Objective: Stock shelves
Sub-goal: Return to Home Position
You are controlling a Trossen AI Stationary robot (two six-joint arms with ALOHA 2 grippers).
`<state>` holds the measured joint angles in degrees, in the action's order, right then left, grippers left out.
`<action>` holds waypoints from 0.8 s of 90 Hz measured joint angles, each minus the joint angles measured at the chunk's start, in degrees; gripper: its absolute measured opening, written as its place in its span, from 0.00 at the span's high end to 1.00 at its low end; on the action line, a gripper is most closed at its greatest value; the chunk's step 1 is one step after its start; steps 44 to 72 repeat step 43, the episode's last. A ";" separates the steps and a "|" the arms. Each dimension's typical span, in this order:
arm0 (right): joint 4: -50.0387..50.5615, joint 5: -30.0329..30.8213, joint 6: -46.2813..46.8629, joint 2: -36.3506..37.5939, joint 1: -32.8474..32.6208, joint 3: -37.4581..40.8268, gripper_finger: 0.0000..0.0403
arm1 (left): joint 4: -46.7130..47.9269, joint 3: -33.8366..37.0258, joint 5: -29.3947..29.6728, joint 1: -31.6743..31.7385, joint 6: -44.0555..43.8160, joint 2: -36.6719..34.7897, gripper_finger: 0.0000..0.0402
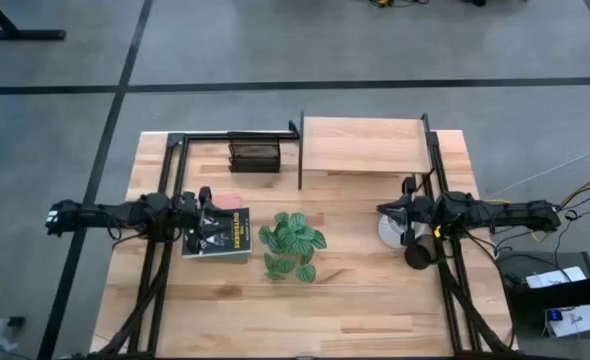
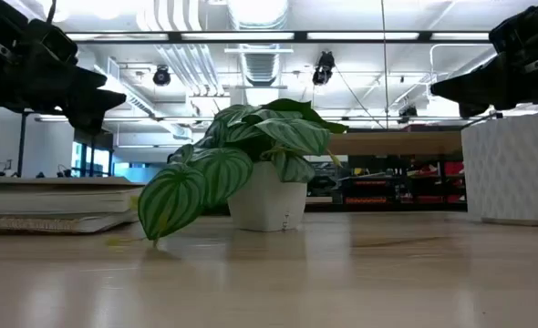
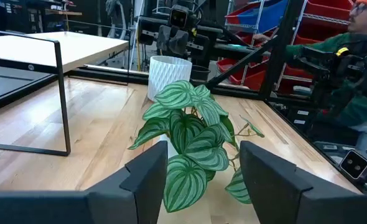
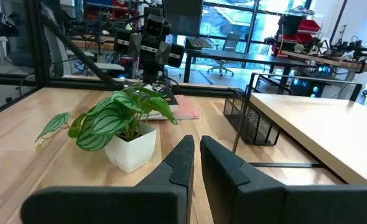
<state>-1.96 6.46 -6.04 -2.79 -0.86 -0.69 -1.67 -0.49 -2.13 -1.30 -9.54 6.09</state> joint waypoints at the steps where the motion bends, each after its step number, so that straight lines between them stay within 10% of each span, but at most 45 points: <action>1: 0.00 0.00 0.00 0.00 0.00 0.00 0.97 | 0.00 0.00 0.00 0.00 -0.01 0.00 0.54; 72: 0.02 0.02 0.00 0.00 0.02 0.00 0.97 | 0.00 0.00 0.00 0.00 0.00 -0.01 0.56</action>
